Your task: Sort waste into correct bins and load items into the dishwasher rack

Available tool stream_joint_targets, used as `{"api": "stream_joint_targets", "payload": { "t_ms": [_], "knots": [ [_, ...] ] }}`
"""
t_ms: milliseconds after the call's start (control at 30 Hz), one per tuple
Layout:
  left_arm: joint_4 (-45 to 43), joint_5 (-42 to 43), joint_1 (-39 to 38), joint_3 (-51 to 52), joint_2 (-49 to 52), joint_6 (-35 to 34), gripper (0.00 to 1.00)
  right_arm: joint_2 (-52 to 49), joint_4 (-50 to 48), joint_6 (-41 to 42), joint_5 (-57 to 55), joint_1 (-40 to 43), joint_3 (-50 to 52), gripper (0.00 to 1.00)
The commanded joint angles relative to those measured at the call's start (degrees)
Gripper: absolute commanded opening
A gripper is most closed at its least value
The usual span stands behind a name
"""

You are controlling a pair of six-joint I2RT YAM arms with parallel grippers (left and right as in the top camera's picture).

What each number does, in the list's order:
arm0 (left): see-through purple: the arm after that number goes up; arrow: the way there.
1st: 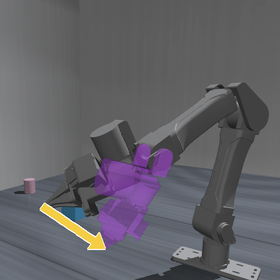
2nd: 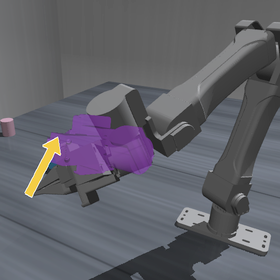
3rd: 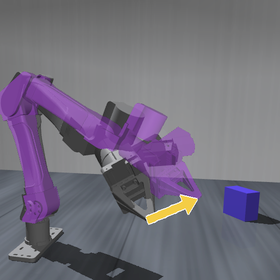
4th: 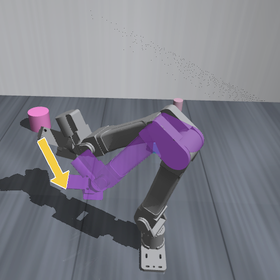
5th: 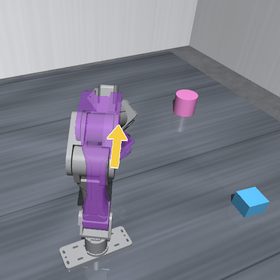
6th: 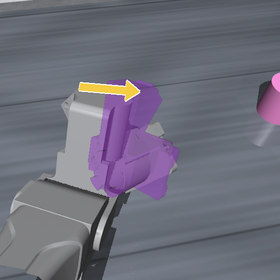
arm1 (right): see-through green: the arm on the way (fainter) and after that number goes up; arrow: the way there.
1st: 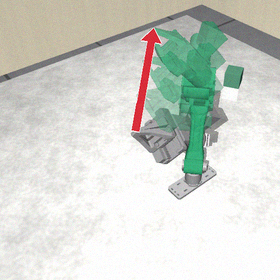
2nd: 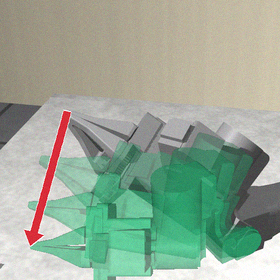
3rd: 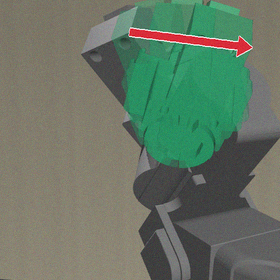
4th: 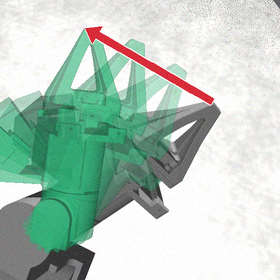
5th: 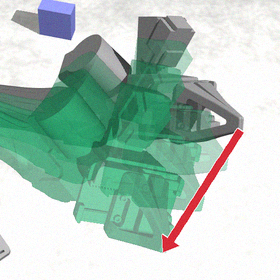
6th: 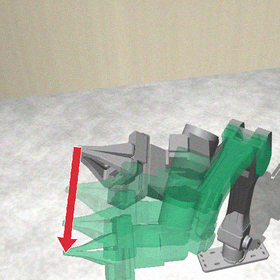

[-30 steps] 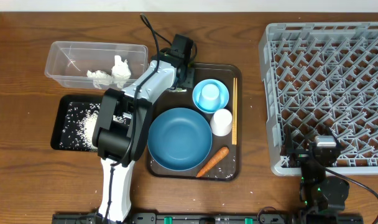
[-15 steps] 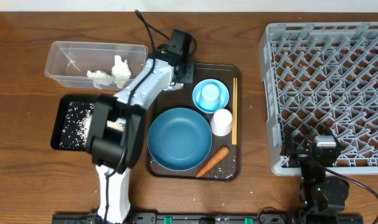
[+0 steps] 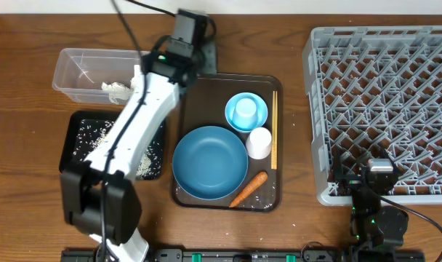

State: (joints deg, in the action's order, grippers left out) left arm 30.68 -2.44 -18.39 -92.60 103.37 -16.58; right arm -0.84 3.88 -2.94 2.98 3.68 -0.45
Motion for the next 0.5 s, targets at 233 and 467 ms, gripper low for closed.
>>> {"api": "stream_joint_targets", "payload": {
  "t_ms": [233, 467],
  "knots": [
    [3.13, -5.75, 14.6, 1.25, -0.37, -22.6, 0.06, 0.33, 0.17, 0.74, 0.26, 0.11, 0.13, 0.99],
    [5.2, -5.75, 19.54, 1.42, -0.37, -31.71, 0.08, 0.33, 0.17, 0.74, 0.26, 0.11, 0.13, 0.99]
  ]
}}
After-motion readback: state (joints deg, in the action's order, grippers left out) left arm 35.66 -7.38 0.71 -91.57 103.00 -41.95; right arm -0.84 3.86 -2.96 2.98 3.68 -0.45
